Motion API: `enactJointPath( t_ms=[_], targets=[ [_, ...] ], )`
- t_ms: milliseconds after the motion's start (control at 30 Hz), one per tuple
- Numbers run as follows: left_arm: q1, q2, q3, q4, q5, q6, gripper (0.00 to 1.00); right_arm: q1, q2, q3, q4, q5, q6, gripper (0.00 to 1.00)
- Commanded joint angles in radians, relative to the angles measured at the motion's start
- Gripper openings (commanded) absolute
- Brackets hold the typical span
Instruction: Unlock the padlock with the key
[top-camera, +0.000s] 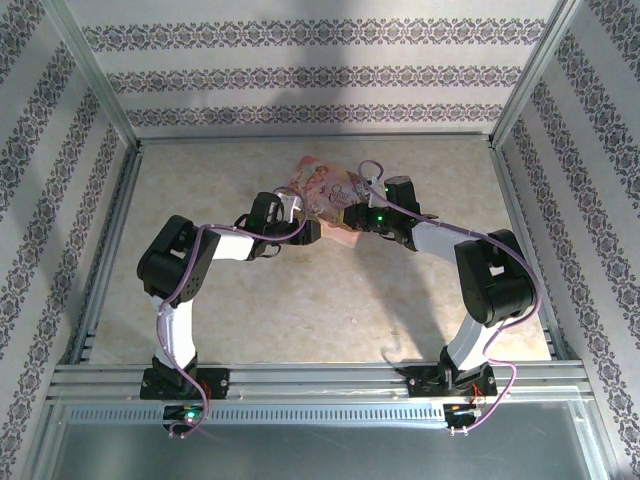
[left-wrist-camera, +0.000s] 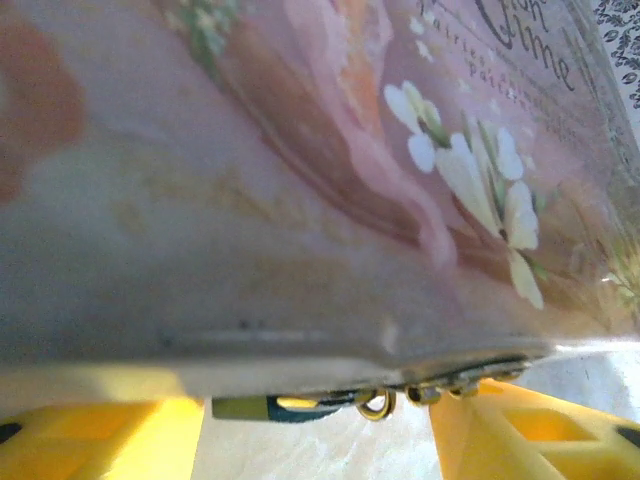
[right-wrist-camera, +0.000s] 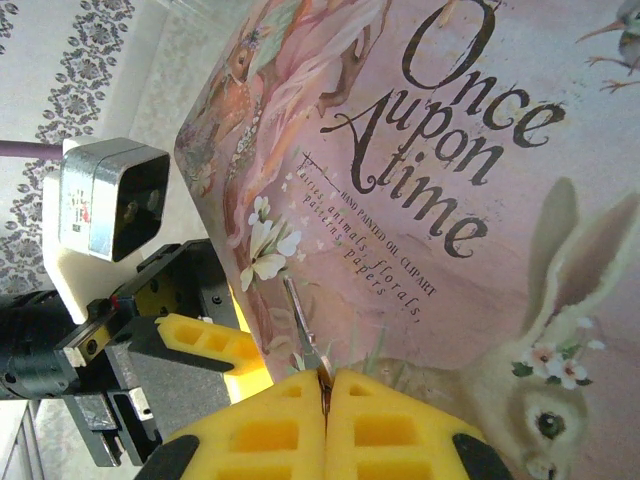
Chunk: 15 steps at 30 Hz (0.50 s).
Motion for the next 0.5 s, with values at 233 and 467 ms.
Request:
enactJointPath(
  t_ms=[233, 467],
  targets=[
    [-0.041, 0.021, 0.04, 0.015, 0.013, 0.021, 0.56, 0.019, 0.046, -0.002, -0.047, 0.017, 0.014, 0.0],
    [-0.064, 0.019, 0.036, 0.044, -0.014, -0.01, 0.52, 0.022, 0.044, -0.003, -0.047, 0.017, 0.016, 0.0]
  ],
)
